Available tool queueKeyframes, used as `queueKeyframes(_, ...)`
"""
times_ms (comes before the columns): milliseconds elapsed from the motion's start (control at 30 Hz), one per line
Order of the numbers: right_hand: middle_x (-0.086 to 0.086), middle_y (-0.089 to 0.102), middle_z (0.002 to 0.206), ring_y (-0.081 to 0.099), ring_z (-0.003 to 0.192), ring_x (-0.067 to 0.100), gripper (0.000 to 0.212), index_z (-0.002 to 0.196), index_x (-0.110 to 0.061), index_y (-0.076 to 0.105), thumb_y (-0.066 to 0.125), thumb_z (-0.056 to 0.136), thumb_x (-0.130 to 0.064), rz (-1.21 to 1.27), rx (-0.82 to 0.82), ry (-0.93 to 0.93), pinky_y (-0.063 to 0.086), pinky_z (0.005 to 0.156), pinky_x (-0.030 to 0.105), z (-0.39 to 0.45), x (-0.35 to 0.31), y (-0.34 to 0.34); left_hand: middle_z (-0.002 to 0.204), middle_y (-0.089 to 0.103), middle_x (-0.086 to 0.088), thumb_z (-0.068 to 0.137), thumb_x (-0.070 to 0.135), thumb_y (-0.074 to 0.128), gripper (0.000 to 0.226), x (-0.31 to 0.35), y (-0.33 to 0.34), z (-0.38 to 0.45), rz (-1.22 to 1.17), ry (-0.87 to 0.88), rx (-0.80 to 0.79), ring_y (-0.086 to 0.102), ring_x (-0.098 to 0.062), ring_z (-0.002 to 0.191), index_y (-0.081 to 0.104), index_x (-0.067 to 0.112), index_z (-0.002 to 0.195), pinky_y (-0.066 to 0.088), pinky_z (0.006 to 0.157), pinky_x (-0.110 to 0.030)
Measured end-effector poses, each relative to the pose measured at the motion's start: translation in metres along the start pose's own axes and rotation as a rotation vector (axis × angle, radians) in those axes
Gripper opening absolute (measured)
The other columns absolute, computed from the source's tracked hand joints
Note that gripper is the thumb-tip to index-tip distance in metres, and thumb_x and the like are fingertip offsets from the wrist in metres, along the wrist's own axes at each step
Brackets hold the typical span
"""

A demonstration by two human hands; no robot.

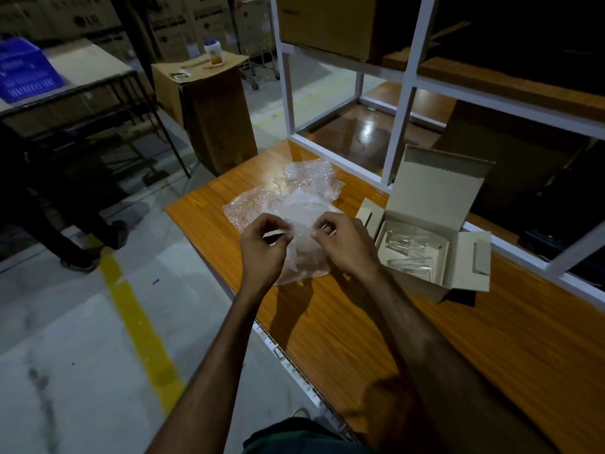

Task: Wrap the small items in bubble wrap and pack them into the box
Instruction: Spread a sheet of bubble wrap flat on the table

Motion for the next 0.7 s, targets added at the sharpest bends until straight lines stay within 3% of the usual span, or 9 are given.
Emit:
queueKeyframes(133, -0.009, 0.064, 0.108, 0.061, 0.096, 0.002, 0.001, 0.1, -0.024, 0.071, 0.072, 0.099, -0.025, 0.064, 0.038, -0.041, 0.054, 0.081, 0.024, -0.002, 0.0, -0.002, 0.114, 0.067, 0.003, 0.083, 0.003, 0.083, 0.046, -0.009, 0.001, 0.0, 0.117, 0.0, -0.038, 0.065, -0.017, 0.106, 0.065, 0.017, 0.123, 0.062, 0.076, -0.037)
queueKeyframes(233, -0.008, 0.052, 0.122, 0.052, 0.117, 0.008, 0.005, 0.101, -0.025, 0.07, 0.075, 0.097, -0.026, 0.147, 0.052, -0.048, 0.044, 0.089, 0.018, -0.005, 0.004, -0.005, 0.109, 0.067, 0.007, 0.09, 0.015, 0.08, 0.021, -0.009, 0.002, 0.001, 0.227, 0.052, -0.018, 0.06, -0.019, 0.105, 0.073, 0.017, 0.11, 0.058, 0.077, -0.048)
queueKeyframes(333, -0.013, 0.05, 0.126, 0.044, 0.127, 0.008, 0.007, 0.097, -0.03, 0.068, 0.075, 0.096, -0.03, 0.115, 0.181, -0.076, 0.038, 0.1, 0.026, -0.007, 0.002, -0.025, 0.101, 0.06, 0.018, 0.096, 0.026, 0.075, 0.006, 0.003, 0.004, 0.001, 0.239, 0.102, -0.004, 0.052, -0.018, 0.108, 0.07, 0.028, 0.097, 0.05, 0.084, -0.044)
queueKeyframes(433, -0.024, 0.057, 0.109, 0.051, 0.11, -0.007, 0.006, 0.096, -0.03, 0.066, 0.072, 0.098, -0.028, 0.144, 0.243, -0.09, 0.036, 0.105, 0.041, -0.005, -0.002, -0.043, 0.1, 0.066, 0.013, 0.101, 0.026, 0.069, 0.006, 0.013, 0.011, 0.007, 0.193, 0.098, -0.062, 0.058, -0.016, 0.105, 0.069, 0.022, 0.097, 0.049, 0.089, -0.043)
queueKeyframes(500, -0.022, 0.063, 0.099, 0.056, 0.101, -0.012, 0.003, 0.099, -0.026, 0.066, 0.069, 0.101, -0.026, 0.226, 0.218, -0.08, 0.048, 0.096, 0.037, 0.0, -0.002, -0.049, 0.092, 0.07, 0.001, 0.105, 0.019, 0.063, 0.013, 0.02, 0.019, 0.013, 0.082, 0.078, -0.141, 0.067, -0.019, 0.092, 0.068, 0.011, 0.096, 0.055, 0.084, -0.048)
queueKeyframes(567, -0.018, 0.064, 0.097, 0.058, 0.096, -0.013, 0.003, 0.1, -0.023, 0.065, 0.067, 0.103, -0.023, 0.272, 0.222, -0.082, 0.051, 0.082, 0.024, 0.007, -0.003, -0.056, 0.089, 0.07, -0.007, 0.104, 0.016, 0.064, 0.014, 0.027, 0.024, 0.015, -0.021, 0.056, -0.211, 0.069, -0.024, 0.086, 0.067, 0.004, 0.098, 0.059, 0.081, -0.05)
queueKeyframes(633, -0.016, 0.064, 0.098, 0.06, 0.093, -0.011, 0.002, 0.102, -0.022, 0.064, 0.065, 0.104, -0.022, 0.324, 0.256, -0.049, 0.048, 0.075, 0.014, 0.014, 0.001, -0.065, 0.093, 0.072, -0.006, 0.098, 0.018, 0.073, 0.013, 0.028, 0.029, 0.014, -0.036, 0.014, -0.287, 0.07, -0.023, 0.088, 0.071, 0.006, 0.1, 0.059, 0.079, -0.04)
queueKeyframes(700, -0.017, 0.063, 0.099, 0.061, 0.091, -0.007, 0.002, 0.104, -0.021, 0.064, 0.063, 0.105, -0.021, 0.353, 0.298, 0.009, 0.048, 0.073, 0.012, 0.022, 0.01, -0.075, 0.092, 0.075, -0.003, 0.093, 0.021, 0.081, 0.014, 0.026, 0.035, 0.01, 0.027, -0.006, -0.366, 0.071, -0.018, 0.087, 0.075, 0.009, 0.096, 0.058, 0.077, -0.029)
Point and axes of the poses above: each hand's wrist, its own z-axis towards the middle knuckle, its own y-axis out of the palm, x = y × z, the point moved 9 cm from there along z, towards the middle knuckle
